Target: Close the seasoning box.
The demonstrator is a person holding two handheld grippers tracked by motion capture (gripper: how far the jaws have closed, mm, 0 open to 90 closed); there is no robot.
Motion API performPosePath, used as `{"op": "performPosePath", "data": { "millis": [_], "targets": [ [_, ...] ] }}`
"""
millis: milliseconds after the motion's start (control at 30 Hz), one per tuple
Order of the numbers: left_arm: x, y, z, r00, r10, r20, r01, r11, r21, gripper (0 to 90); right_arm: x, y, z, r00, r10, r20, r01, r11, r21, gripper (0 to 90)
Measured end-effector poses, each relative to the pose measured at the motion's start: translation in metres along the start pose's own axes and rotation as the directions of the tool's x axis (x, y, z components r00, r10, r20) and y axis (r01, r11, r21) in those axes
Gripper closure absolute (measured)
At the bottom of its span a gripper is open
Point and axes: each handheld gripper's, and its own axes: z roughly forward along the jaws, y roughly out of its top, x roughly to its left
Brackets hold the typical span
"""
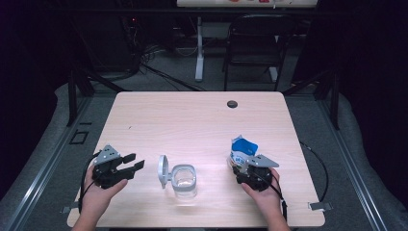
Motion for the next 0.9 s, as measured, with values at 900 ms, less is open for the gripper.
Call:
{"op": "performPosePath", "data": {
  "millis": [900],
  "targets": [
    [0.0, -0.001, 0.001, 1.0, 0.0, 0.001, 0.0, 1.0, 0.007, 53.3, 0.002, -0.005, 0.014, 0.9993, -0.032, 0.02, 0.032, 0.999, 0.009, 38.6]
  ]
}}
